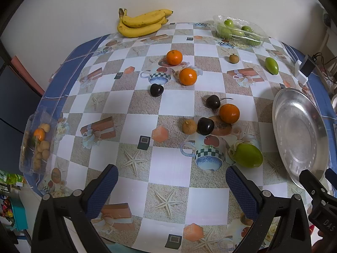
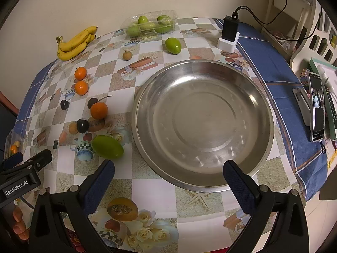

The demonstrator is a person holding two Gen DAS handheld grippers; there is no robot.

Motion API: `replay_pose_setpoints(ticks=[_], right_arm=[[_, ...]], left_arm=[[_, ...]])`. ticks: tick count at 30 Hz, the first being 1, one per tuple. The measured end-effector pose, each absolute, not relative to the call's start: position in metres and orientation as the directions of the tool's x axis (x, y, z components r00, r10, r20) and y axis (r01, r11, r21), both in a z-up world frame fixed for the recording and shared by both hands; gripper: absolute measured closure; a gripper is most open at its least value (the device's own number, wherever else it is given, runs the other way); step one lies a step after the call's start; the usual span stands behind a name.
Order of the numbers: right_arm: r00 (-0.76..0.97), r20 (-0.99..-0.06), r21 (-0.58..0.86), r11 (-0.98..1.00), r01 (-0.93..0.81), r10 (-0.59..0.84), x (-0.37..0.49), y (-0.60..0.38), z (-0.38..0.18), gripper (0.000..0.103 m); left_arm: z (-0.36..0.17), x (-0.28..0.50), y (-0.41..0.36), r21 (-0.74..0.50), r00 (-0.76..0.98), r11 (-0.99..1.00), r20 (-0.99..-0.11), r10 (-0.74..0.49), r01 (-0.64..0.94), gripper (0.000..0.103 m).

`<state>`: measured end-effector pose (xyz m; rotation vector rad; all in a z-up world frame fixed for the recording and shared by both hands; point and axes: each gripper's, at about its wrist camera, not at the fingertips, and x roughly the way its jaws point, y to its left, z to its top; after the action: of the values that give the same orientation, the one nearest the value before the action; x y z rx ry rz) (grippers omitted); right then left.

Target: Organize fruits

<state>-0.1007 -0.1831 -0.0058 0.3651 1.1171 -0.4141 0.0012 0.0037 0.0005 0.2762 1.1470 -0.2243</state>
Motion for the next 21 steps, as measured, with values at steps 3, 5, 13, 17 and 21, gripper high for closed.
replay_pose_setpoints(ticks=[3,5,13,17,21], right_arm=[[0.378,-0.916,0.075,0.866,0.494,-0.136,-0.1007,-0.1829,-0.0061,0.000],[0.378,-0.916,0.075,0.867,0.493,-0.136,-0.1006,-0.1827,-0.0063,0.000],[0.377,-0.916,0.075,0.866,0.494,-0.136,-0.1003,-0.1819,-0.0069,0.000],[0.377,-0.916,0.075,0.866,0.494,-0.136,-0.1002,-0.1824,-0.0070,0.000],[0.377,-0.916,0.075,0.866,0.494,-0.136,-0.1002,-0.1825,-0.0069,0.000]], left_arm=[[0.0004,0.0010,0.0040,0.100,0.395,0.944,-0.918,-0.034,0.314,0.000],[0.0003,0.0010,0.0040,0.100,0.395,0.944,-0.918,-0.034,0.314,0.000],[0.0000,0.0010,0.0047,0.099,0.394,0.944,-0.919,-0.035,0.314,0.000],[0.0000,0.0007,0.0047,0.099,0.394,0.944,-0.918,-0.035,0.314,0.000],[0.0003,0.0013,0.0049,0.098,0.393,0.944,-0.919,-0.036,0.315,0.000]])
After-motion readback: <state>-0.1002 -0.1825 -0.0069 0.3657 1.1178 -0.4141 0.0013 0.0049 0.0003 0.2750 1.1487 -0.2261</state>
